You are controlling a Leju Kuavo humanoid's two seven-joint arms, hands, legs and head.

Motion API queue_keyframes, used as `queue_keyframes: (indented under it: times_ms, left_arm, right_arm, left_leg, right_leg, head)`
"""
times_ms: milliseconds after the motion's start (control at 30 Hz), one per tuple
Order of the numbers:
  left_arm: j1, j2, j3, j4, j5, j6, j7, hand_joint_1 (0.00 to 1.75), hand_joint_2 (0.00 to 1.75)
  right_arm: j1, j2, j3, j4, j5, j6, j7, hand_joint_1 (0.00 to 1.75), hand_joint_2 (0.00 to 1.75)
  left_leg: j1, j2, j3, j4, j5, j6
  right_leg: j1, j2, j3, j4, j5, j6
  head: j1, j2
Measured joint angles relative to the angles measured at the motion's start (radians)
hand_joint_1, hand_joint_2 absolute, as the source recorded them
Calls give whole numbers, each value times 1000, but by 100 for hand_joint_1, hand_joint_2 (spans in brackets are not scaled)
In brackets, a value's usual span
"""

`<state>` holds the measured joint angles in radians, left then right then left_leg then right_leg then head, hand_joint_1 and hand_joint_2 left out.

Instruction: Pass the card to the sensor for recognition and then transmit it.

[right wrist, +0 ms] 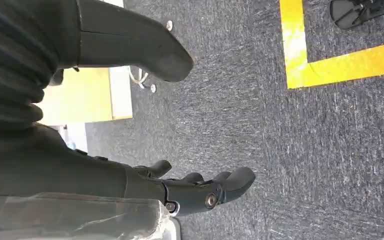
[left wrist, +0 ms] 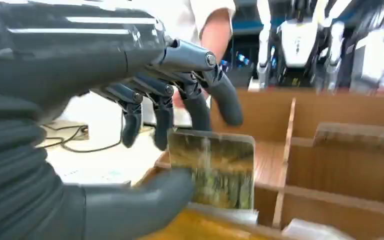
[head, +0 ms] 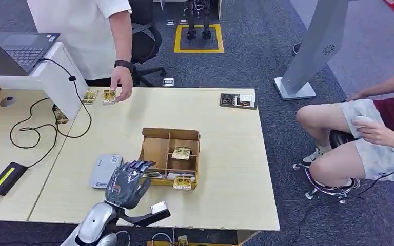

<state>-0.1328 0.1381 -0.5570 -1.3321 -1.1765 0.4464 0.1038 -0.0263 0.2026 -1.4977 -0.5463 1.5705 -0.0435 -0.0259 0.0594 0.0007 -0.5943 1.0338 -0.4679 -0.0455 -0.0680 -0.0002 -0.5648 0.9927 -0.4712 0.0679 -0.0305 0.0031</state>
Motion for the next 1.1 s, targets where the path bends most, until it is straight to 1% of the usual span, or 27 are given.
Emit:
queue_keyframes:
  times_ms: [200, 333, 800, 1100]
  left_arm:
    - [20, -10, 0, -8, 13, 78, -22, 0, 175]
    - [34, -18, 2, -16, 18, 109, -23, 0, 175]
    - [45, -24, 6, -23, 20, 115, -23, 0, 175]
    - [45, -24, 7, -24, 22, 114, -36, 0, 175]
  right_arm:
    - [0, 0, 0, 0, 0, 0, 0, 0, 175]
    - [1, 0, 0, 0, 0, 0, 0, 0, 175]
    - [4, 0, 0, 0, 0, -1, 0, 0, 175]
    - [4, 0, 0, 0, 0, -3, 0, 0, 175]
  left_leg:
    - [0, 0, 0, 0, 0, 0]
    - [0, 0, 0, 0, 0, 0]
    - [0, 0, 0, 0, 0, 0]
    - [0, 0, 0, 0, 0, 0]
  right_leg:
    - [0, 0, 0, 0, 0, 0]
    - [0, 0, -1, 0, 0, 0]
    - [0, 0, 0, 0, 0, 0]
    - [0, 0, 0, 0, 0, 0]
  head:
    - [0, 0]
    - [0, 0]
    - [0, 0]
    - [0, 0]
